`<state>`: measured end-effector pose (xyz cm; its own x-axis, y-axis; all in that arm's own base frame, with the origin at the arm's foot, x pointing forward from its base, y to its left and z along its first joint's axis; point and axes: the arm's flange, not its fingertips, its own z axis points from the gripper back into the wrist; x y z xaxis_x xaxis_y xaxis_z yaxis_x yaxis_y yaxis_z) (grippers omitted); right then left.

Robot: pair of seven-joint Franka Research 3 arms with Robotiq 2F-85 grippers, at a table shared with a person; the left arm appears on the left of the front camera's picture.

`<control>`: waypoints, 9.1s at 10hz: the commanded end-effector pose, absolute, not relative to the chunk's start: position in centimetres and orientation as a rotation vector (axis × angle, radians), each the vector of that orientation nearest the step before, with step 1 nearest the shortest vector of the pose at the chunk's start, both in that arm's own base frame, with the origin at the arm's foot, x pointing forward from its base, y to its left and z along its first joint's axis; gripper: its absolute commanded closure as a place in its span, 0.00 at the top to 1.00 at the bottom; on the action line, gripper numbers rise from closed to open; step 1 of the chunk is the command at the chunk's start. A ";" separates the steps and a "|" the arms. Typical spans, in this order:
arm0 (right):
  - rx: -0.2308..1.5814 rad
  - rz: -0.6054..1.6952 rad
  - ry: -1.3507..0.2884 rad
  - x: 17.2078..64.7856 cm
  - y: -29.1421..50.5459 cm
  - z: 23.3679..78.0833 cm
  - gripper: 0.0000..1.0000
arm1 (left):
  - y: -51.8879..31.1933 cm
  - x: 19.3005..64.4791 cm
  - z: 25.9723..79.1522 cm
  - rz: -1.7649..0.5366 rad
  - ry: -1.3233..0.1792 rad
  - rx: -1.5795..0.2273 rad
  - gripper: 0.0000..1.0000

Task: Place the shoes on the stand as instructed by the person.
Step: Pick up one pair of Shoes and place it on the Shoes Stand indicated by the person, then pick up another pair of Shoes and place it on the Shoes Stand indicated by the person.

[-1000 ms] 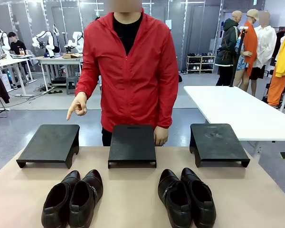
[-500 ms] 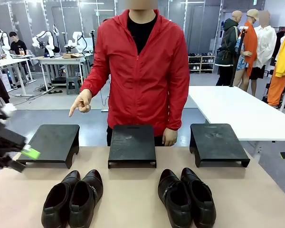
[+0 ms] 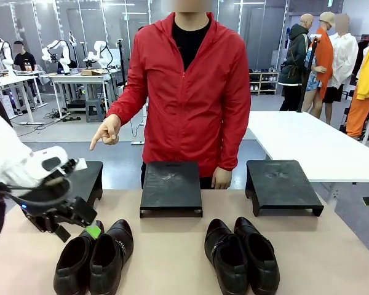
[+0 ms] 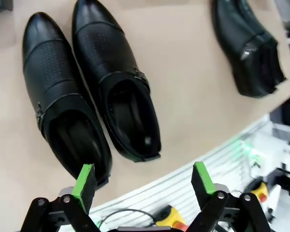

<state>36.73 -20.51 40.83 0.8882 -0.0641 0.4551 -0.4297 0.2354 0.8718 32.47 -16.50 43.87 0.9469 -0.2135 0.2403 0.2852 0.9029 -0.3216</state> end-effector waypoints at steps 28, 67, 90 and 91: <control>1.326 0.266 -0.446 36.7 -20.6 41.0 1.00 | -13.6 31.2 49.7 -0.208 -0.328 -0.135 0.00; 1.326 0.266 -0.446 36.7 -20.6 41.0 1.00 | 1.6 58.7 41.9 -0.138 -0.524 -0.031 0.45; 1.326 0.266 -0.446 36.7 -20.6 41.0 1.00 | 2.0 51.8 52.6 -0.069 -0.377 -0.193 1.00; 1.326 0.266 -0.446 36.7 -20.6 41.0 1.00 | 3.4 49.0 55.1 -0.058 -0.305 -0.296 1.00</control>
